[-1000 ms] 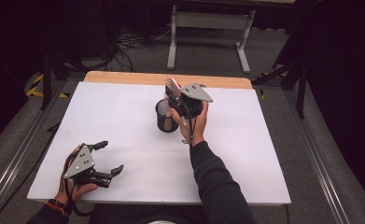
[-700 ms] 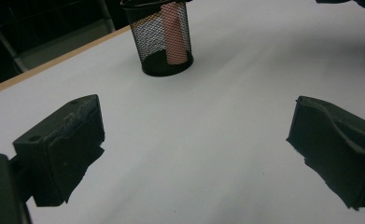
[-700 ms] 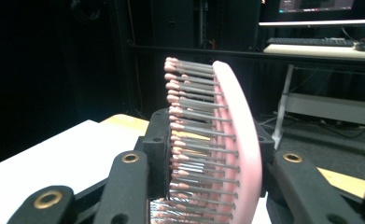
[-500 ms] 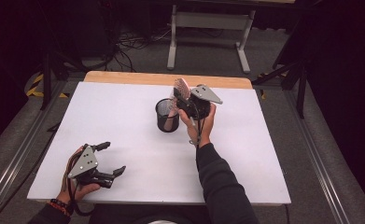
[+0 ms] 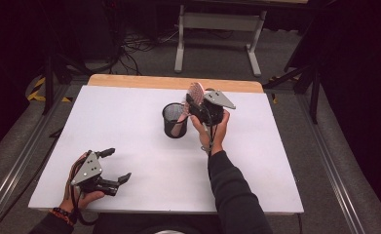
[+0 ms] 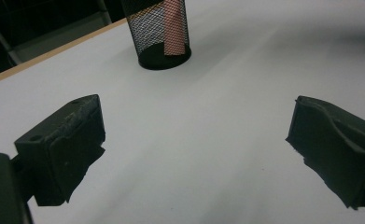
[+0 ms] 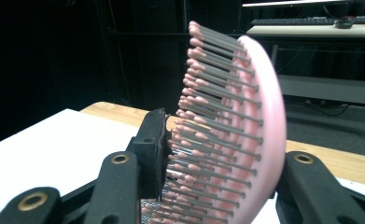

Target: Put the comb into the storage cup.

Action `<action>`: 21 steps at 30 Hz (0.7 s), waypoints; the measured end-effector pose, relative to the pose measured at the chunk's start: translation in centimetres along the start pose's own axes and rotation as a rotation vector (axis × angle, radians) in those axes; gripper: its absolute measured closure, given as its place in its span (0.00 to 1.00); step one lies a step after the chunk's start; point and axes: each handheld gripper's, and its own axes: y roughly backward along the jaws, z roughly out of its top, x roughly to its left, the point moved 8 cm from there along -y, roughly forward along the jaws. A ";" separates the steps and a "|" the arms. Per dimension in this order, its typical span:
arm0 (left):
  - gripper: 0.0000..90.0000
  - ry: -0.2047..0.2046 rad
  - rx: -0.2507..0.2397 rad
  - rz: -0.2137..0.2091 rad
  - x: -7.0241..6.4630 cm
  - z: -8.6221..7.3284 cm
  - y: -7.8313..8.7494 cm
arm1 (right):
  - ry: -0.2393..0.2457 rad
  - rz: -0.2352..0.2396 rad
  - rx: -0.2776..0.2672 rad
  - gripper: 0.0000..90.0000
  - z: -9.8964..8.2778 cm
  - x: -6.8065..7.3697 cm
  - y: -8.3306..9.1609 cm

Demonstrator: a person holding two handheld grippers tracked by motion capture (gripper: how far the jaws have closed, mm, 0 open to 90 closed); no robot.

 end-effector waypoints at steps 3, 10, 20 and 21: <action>0.06 0.005 0.000 0.000 0.1 0.0 0.0 | 0.006 0.000 0.009 0.61 -0.3 -0.1 0.0; 0.07 0.039 -0.030 0.032 1.0 0.2 0.7 | 0.026 -0.018 0.017 0.56 -1.0 -0.3 -0.1; 0.07 0.028 -0.026 0.030 0.8 0.3 0.6 | 0.077 -0.049 0.002 0.48 -0.5 -0.3 0.4; 0.07 0.027 -0.026 0.031 0.8 0.2 0.6 | 0.081 -0.055 -0.004 0.47 -0.4 -0.3 0.5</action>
